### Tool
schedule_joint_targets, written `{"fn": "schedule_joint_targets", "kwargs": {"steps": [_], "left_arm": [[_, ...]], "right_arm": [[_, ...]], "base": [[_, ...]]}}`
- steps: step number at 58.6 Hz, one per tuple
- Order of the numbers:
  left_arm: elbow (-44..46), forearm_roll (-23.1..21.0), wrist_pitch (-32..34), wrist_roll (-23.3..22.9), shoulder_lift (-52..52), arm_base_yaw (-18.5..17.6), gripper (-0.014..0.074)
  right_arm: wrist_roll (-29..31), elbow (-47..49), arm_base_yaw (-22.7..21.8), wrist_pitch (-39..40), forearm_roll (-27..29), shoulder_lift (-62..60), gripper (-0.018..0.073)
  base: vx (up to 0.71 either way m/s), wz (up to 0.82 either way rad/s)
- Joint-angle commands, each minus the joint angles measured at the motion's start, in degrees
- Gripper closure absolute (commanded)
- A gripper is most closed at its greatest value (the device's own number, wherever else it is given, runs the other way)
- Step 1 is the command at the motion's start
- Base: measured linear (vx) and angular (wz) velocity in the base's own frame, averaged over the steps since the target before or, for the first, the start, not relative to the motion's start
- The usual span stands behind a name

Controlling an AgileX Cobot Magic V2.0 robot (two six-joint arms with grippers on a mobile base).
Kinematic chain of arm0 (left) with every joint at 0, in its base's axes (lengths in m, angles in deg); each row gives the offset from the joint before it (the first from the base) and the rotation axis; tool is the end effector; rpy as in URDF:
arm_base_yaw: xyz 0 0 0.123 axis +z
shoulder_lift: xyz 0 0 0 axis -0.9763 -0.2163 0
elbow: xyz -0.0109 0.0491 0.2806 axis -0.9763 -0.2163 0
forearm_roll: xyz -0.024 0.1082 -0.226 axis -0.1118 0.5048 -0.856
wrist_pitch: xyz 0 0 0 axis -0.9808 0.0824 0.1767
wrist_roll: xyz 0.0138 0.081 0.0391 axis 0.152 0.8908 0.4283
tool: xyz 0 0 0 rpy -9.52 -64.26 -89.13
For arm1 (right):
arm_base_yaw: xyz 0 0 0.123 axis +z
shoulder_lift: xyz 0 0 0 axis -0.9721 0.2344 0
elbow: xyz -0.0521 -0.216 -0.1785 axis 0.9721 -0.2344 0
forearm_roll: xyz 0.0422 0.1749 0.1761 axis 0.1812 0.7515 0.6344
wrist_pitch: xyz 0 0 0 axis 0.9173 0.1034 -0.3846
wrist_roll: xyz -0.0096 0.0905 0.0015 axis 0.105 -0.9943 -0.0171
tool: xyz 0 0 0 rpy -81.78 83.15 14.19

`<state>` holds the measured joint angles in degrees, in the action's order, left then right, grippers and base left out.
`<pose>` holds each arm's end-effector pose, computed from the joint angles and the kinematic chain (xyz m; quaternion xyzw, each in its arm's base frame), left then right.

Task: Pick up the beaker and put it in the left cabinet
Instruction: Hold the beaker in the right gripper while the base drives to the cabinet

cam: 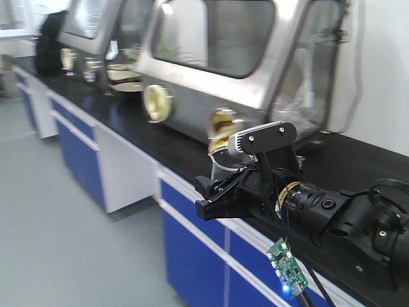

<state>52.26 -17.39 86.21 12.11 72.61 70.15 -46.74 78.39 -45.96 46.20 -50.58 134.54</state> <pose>0.0563 -0.0074 0.2029 0.0913 0.6776 0.0040 0.7298 0.3123 0.1863 0.3344 -0.2352 0.7474 0.1547 0.6018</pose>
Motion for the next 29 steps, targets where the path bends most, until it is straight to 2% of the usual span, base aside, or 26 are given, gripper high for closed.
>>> {"fn": "schedule_joint_targets", "kwargs": {"steps": [1, 29], "left_arm": [[-0.9, -0.18, 4.28, -0.15, 1.06, -0.03, 0.0595], [-0.9, -0.18, 4.28, -0.15, 1.06, -0.03, 0.0595]], "right_arm": [[-0.13, 1.8, -0.09, 4.45, -0.05, -2.59, 0.0568], [-0.13, 1.8, -0.09, 4.4, -0.05, -2.59, 0.0568]], "base": [[0.02, 0.72], [0.09, 0.58]]}}
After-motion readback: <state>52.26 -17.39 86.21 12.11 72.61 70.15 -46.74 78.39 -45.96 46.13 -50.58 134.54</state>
